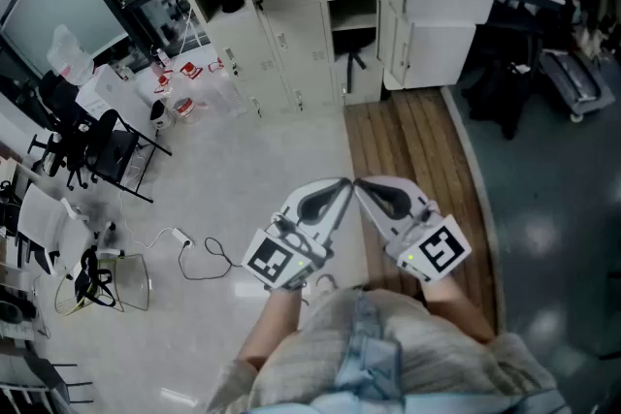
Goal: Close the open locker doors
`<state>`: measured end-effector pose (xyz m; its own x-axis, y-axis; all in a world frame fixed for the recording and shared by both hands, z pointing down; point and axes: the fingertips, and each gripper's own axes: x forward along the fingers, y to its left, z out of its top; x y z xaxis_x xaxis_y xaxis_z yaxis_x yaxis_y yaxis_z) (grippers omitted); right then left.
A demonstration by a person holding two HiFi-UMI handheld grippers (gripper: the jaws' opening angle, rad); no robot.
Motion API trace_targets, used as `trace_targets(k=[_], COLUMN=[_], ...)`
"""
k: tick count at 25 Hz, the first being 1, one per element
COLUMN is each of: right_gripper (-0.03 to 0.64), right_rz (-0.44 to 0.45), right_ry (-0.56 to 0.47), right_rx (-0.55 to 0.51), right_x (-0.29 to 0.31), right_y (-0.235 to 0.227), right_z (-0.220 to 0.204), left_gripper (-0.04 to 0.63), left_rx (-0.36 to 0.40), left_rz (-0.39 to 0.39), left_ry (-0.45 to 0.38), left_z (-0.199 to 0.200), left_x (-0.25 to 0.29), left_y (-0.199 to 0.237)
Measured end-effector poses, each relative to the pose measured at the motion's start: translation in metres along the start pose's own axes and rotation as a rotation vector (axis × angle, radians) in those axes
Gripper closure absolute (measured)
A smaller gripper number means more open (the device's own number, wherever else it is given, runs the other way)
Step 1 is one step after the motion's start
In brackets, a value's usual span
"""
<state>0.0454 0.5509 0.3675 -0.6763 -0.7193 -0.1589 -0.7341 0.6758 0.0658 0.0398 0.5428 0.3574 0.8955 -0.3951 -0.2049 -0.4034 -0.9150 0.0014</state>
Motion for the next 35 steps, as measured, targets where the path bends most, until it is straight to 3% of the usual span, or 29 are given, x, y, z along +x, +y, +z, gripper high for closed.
trace_targets(k=[14,20,25,35], right_gripper=[0.615,0.615,0.615,0.614], right_rz=[0.012,0.060,0.054,0.122], right_ry=[0.001,-0.016,-0.014,0.015], right_rx=[-0.012,0.073,0.079,0.095], right_x=[0.001,-0.003,-0.003,0.026], right_y=[-0.007,-0.002,-0.002,0.004], right_z=[-0.001,-0.002,-0.003,-0.017], left_gripper=[0.592,0.592,0.592,0.592], left_rx=[0.007,0.009,0.005,-0.004], left_rz=[0.009,0.010,0.020,0.094], left_ry=[-0.002,-0.004,0.000,0.019], left_z=[0.001,0.001,0.001,-0.003], left_x=[0.005,0.002,0.002,-0.016], left_y=[0.003,0.000,0.001,0.028])
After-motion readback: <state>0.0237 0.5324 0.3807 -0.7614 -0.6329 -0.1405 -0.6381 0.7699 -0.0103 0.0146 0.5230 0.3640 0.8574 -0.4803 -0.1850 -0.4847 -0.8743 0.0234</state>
